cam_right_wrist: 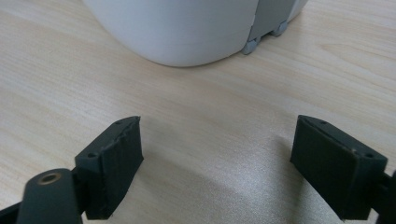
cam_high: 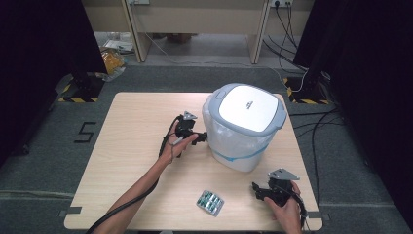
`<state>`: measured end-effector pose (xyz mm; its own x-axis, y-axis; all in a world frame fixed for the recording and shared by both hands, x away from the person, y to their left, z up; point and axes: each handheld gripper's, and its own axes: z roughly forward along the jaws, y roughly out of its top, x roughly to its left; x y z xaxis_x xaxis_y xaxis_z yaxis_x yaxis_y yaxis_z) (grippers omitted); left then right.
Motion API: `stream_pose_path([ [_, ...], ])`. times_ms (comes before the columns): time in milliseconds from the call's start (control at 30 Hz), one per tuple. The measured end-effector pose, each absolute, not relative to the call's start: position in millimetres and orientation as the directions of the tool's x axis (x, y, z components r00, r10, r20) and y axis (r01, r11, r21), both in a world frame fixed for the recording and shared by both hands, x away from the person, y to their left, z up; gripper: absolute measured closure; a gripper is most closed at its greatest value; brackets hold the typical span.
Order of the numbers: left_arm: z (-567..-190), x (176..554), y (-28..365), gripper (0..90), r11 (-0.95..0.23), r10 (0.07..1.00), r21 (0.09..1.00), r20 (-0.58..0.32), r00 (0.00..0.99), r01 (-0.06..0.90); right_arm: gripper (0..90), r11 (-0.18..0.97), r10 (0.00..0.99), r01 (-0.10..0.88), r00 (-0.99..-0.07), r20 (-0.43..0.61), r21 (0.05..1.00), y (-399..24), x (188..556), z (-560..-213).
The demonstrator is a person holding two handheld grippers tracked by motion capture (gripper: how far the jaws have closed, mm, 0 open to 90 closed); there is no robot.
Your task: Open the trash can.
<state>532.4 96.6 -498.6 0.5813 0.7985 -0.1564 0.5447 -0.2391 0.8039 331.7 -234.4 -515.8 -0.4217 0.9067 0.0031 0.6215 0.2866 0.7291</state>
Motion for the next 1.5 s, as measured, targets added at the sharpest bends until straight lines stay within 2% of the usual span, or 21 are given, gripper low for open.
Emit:
stream_pose_path([
  [167,-504,535,90,14.7,-0.268,0.790,0.797,-0.139,0.597,0.541,18.0,0.259,0.905,0.593,-0.426,0.024,0.763,-230,333,-514],
  [200,-506,535,89,14.5,-0.248,0.789,0.797,-0.165,0.592,0.551,17.7,0.253,0.905,0.577,-0.426,0.022,0.777,-228,335,-511],
  [400,-508,537,90,14.4,-0.237,0.784,0.792,-0.186,0.593,0.562,17.6,0.217,0.902,0.531,-0.430,0.040,0.819,-221,341,-499],
  [500,-508,535,90,14.5,-0.246,0.788,0.789,-0.177,0.590,0.564,17.8,0.242,0.891,0.505,-0.455,0.017,0.829,-213,348,-489],
  [533,-506,533,90,14.5,-0.286,0.785,0.788,-0.134,0.605,0.546,18.1,0.245,0.889,0.496,-0.458,0.012,0.833,-212,350,-487],
  [567,-506,533,90,14.5,-0.286,0.785,0.788,-0.134,0.605,0.546,18.6,0.242,0.888,0.487,-0.459,0.011,0.839,-210,351,-485],
  [667,-507,524,94,14.6,-0.298,0.789,0.801,-0.100,0.606,0.520,19.2,0.250,0.891,0.487,-0.454,-0.002,0.837,-207,352,-482],
  [833,-511,513,105,14.7,-0.247,0.792,0.811,-0.147,0.592,0.531,22.5,0.258,0.882,0.474,-0.472,-0.005,0.842,-205,353,-483],
  [1067,-511,494,117,14.8,-0.250,0.791,0.808,-0.148,0.594,0.534,23.4,0.247,0.883,0.466,-0.469,0.000,0.849,-203,365,-483],
  [1200,-513,482,127,14.8,-0.232,0.792,0.812,-0.162,0.588,0.536,26.3,0.278,0.875,0.444,-0.483,-0.034,0.852,-199,378,-476],
  [1367,-513,469,136,14.8,-0.239,0.797,0.821,-0.139,0.587,0.518,27.2,0.271,0.863,0.439,-0.505,-0.015,0.856,-196,396,-472],
  [1500,-514,460,143,14.7,-0.239,0.784,0.816,-0.157,0.600,0.526,27.2,0.269,0.857,0.437,-0.516,-0.005,0.858,-193,410,-471],
])
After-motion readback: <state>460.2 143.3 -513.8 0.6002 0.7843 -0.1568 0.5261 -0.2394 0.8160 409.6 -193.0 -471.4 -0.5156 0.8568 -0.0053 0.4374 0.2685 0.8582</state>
